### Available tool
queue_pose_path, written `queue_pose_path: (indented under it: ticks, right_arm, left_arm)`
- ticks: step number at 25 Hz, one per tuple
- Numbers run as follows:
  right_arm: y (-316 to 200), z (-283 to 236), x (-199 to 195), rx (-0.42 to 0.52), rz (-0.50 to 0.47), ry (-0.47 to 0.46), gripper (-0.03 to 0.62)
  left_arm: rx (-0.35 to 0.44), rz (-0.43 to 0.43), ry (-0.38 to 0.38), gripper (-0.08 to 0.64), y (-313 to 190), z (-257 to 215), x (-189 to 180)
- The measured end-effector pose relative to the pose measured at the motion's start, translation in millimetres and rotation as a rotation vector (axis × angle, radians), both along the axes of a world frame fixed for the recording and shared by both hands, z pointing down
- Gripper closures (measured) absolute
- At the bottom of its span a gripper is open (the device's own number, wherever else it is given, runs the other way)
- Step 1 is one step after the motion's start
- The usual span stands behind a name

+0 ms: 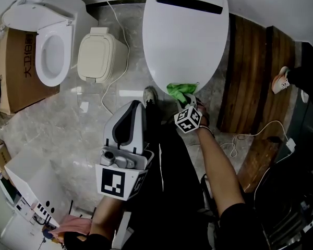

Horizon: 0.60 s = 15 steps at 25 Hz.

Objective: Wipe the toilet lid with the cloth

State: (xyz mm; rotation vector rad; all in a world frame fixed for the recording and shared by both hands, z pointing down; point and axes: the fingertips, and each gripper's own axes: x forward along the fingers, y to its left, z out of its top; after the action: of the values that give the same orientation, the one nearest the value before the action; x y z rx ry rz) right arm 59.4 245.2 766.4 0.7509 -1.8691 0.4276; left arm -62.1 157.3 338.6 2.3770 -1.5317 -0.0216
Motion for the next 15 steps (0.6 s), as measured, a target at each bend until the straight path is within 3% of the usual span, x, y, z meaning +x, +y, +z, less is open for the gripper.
queue_pose_path:
  ticks: [5,9,12,15]
  right_arm:
    - [11,2,-1,-0.027,-0.004,-0.012,0.463]
    - [57,15,-12,-0.255,-0.113,-0.044,0.463]
    - [62,-11,-26,-0.214,-0.158,-0.180,0.463]
    - [35,-53,-39,-0.129,-0.111,-0.325,0.463]
  left_arm:
    - [-0.004,-0.013,-0.004,0.551,4,-4,-5]
    - [-0.007,-0.021,-0.008,0.551,-4,-2,-13]
    - [-0.007,-0.010,-0.016,0.551,-17,-3,-14]
    - [-0.005,-0.001,-0.021,0.551,-32,-3,-20]
